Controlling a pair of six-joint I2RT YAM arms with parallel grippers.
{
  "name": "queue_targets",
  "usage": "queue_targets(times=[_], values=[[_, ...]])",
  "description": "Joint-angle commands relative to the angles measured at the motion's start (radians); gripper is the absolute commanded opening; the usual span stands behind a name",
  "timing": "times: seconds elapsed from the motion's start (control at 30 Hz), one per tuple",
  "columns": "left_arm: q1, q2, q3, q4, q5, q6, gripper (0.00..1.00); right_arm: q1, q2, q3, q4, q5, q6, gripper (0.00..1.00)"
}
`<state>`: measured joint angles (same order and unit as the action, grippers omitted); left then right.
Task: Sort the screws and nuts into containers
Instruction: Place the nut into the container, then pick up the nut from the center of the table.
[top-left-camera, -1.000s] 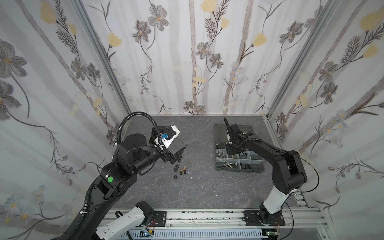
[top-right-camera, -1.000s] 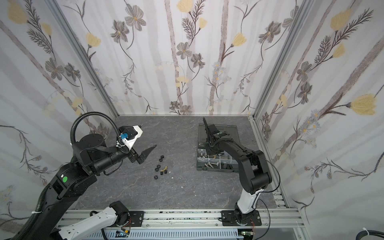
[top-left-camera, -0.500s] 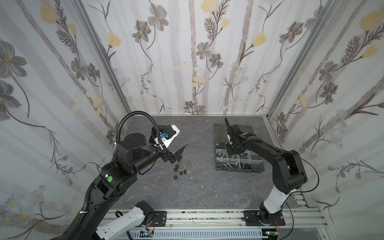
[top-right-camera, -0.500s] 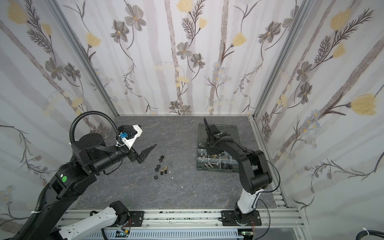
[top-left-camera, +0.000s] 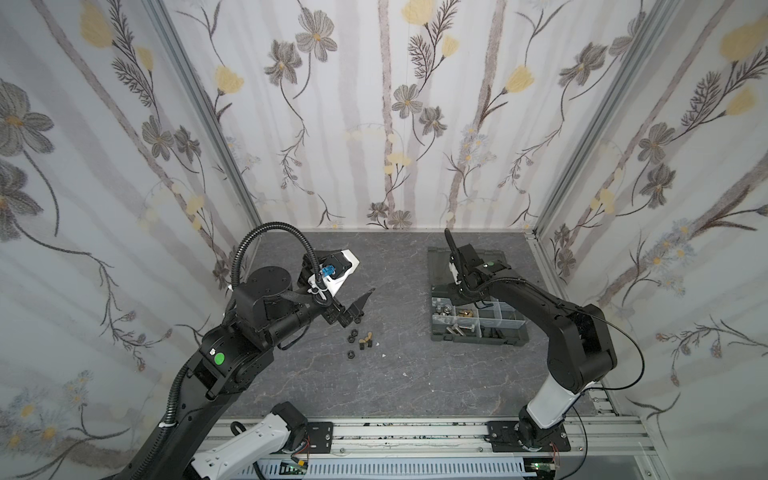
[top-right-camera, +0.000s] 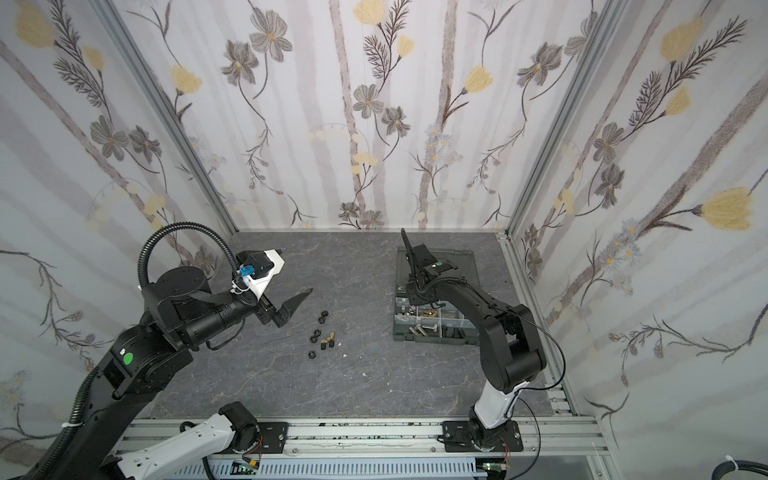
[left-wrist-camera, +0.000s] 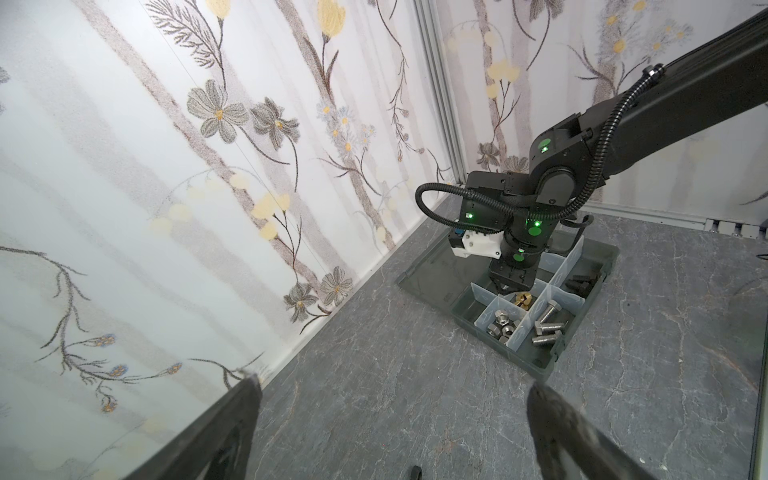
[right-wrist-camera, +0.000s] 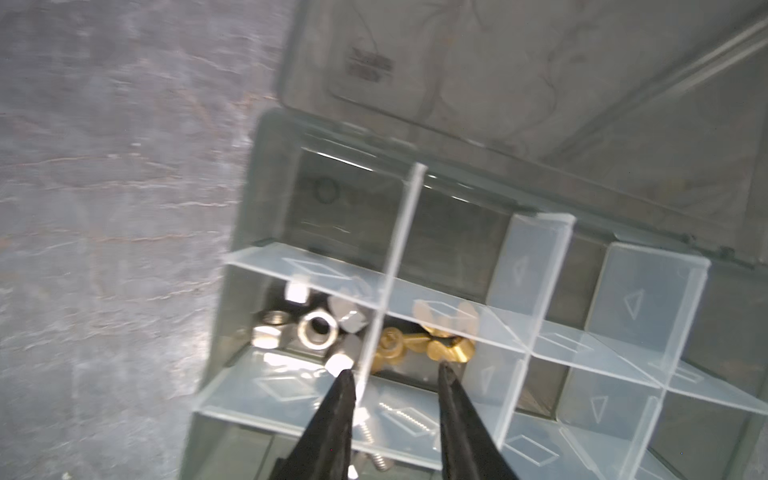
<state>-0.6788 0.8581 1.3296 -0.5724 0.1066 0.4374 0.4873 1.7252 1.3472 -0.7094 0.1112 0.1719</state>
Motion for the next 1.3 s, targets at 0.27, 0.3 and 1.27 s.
queue_targets(times=[0.27,0.3,1.27], values=[[0.001,-0.014,0.019,0.008,0.01,0.0,1.0,0.309,0.239,0.282,-0.026,-0.102,0.011,0.42],[0.001,-0.014,0.019,0.007,0.01,0.0,1.0,0.341,0.275,0.318,-0.027,-0.122,0.029,0.42],[0.0,-0.062,-0.013,0.013,0.0,0.006,1.0,0.506,0.566,0.498,-0.038,-0.201,0.216,0.49]])
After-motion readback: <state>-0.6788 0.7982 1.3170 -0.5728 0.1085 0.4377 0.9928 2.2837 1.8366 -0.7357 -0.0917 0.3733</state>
